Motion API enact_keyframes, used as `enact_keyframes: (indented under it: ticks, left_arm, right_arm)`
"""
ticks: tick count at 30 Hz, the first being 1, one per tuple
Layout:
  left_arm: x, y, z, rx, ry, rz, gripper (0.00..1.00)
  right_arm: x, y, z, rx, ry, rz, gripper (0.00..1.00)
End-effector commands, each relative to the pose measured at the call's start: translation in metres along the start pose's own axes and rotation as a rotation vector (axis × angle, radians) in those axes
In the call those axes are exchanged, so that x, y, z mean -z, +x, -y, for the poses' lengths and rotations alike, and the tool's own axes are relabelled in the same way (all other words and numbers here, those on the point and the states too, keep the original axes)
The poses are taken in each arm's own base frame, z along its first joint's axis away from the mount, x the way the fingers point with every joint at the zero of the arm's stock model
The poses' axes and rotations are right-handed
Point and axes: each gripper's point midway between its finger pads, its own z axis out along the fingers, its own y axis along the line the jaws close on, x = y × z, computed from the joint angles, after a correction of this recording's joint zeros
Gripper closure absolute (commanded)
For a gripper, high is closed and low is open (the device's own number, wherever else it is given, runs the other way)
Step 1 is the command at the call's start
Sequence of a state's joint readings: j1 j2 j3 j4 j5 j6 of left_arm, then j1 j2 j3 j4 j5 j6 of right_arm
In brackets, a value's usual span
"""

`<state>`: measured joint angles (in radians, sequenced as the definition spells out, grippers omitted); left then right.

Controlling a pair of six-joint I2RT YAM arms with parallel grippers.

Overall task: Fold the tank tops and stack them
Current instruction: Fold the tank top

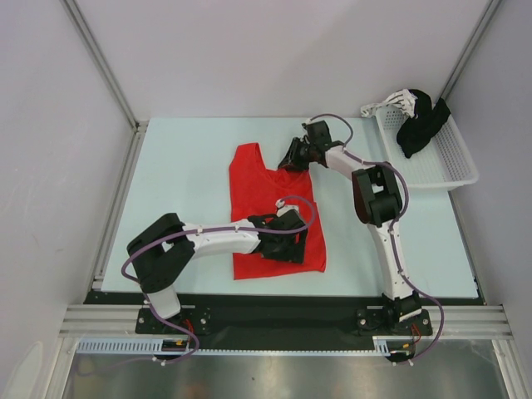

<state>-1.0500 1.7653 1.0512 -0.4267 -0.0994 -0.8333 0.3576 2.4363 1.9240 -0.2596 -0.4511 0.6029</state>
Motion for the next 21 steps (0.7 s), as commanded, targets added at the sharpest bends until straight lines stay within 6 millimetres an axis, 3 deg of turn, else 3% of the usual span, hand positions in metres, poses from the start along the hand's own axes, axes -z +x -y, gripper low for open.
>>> enact_keyframes:
  ticks: [1, 5, 6, 11, 15, 20, 21]
  left_arm:
    - [-0.032, 0.05, -0.017, -0.005, -0.047, -0.156, 0.19]
    - [-0.032, 0.051, -0.017, -0.005, -0.042, -0.152, 0.19]
    - [-0.032, 0.051, -0.017, -0.004, -0.04, -0.155, 0.19]
    - [-0.033, 0.05, -0.017, -0.008, -0.041, -0.155, 0.2]
    - [-0.033, 0.051, -0.017, -0.006, -0.041, -0.158, 0.2]
    - [-0.033, 0.05, -0.016, -0.007, -0.038, -0.155, 0.21]
    - [-0.033, 0.051, -0.016, -0.01, -0.036, -0.156, 0.21]
  right_arm:
    - [-0.008, -0.015, -0.015, -0.031, -0.134, -0.002, 0.73]
    - [-0.002, -0.043, -0.029, -0.035, -0.255, 0.062, 0.82]
    - [0.002, -0.054, -0.039, -0.004, -0.307, 0.095, 0.82]
    - [0.011, -0.084, -0.042, 0.021, -0.376, 0.163, 0.77]
    - [0.021, -0.103, -0.051, 0.042, -0.462, 0.212, 1.0]
    - [0.032, -0.121, -0.059, 0.103, -0.492, 0.267, 1.0]
    - [0.033, -0.122, -0.059, 0.129, -0.487, 0.275, 0.96]
